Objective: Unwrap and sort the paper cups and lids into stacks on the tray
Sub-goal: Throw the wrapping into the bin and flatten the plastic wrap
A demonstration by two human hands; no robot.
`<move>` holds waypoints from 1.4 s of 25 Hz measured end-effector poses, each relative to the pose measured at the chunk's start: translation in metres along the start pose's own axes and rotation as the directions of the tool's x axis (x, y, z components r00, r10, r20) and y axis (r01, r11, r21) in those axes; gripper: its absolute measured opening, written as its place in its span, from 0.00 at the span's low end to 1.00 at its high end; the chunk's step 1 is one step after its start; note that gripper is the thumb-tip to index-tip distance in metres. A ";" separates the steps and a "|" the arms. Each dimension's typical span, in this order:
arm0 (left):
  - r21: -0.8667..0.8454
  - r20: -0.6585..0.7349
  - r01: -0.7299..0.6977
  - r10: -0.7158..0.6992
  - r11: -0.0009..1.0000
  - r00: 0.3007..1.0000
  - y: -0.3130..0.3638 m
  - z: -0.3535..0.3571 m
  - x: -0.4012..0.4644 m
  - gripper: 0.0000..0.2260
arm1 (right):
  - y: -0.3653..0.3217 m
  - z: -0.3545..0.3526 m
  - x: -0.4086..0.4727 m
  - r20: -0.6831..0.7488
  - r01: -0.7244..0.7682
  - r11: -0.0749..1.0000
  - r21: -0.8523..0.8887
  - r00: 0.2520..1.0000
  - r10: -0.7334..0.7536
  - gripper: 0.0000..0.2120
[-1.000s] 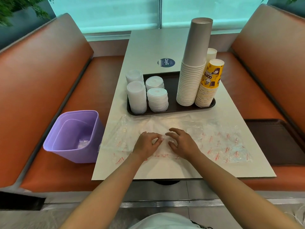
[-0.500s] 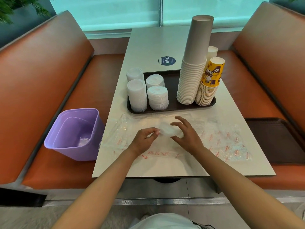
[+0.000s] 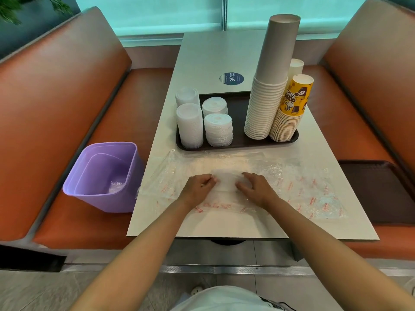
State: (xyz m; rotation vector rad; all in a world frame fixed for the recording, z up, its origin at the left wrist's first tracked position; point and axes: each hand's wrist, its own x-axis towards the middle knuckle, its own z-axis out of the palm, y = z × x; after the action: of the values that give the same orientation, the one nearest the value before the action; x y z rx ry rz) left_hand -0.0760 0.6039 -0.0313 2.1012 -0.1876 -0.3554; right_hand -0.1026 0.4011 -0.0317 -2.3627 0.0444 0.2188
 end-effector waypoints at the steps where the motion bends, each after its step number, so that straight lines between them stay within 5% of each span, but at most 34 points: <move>1: -0.001 -0.027 0.022 -0.022 1.000 0.999 0.000 0.001 0.005 0.18 | -0.002 0.001 0.002 -0.048 -0.073 0.990 0.119 0.996 0.079 0.10; 4: 0.115 -0.061 0.093 -0.086 0.989 0.994 -0.001 0.006 0.016 0.16 | -0.005 0.004 0.013 -0.149 -0.131 0.973 0.188 0.976 0.160 0.14; 6: 0.168 -0.089 0.112 -0.098 0.979 0.991 0.000 0.010 0.020 0.12 | -0.012 0.007 0.018 -0.182 -0.135 0.978 0.160 0.970 0.163 0.07; 10: 0.145 -0.171 0.145 -0.120 0.979 0.978 0.007 0.013 0.024 0.13 | -0.015 0.009 0.027 -0.108 -0.150 0.989 -0.003 0.983 0.149 0.20; 16: 0.223 -0.134 0.209 -0.183 0.952 0.974 0.015 0.010 0.032 0.14 | -0.018 0.011 0.033 -0.057 -0.149 0.988 -0.035 0.987 0.147 0.11; 20: -0.019 -0.157 0.061 -0.064 0.998 0.986 0.030 0.001 0.028 0.02 | -0.025 -0.004 0.032 0.023 -0.036 0.998 0.051 0.999 0.035 0.19; 22: -0.113 -0.067 -0.012 0.005 0.994 0.998 0.039 -0.005 0.029 0.07 | -0.032 -0.013 0.033 0.063 0.049 0.993 0.108 0.996 -0.056 0.22; 24: -0.174 -0.014 -0.065 0.063 0.983 0.998 0.047 -0.007 0.029 0.08 | -0.042 -0.019 0.031 0.053 0.035 0.958 0.285 0.997 -0.052 0.06; 29: -0.345 -0.197 -0.197 0.134 0.918 0.971 0.059 -0.007 0.028 0.06 | -0.049 -0.016 0.033 -0.191 0.052 0.938 0.342 0.982 0.015 0.12; 35: -0.419 0.009 -0.117 0.133 0.900 0.991 0.066 -0.006 0.020 0.11 | -0.059 -0.019 0.032 -0.256 0.059 0.898 0.436 0.965 0.061 0.14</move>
State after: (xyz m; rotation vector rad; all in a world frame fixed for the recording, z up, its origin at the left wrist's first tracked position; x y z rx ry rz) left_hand -0.0549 0.5685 0.0239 1.6494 -0.2441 -0.3253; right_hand -0.0624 0.4313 0.0164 -1.9207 0.2031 -0.1027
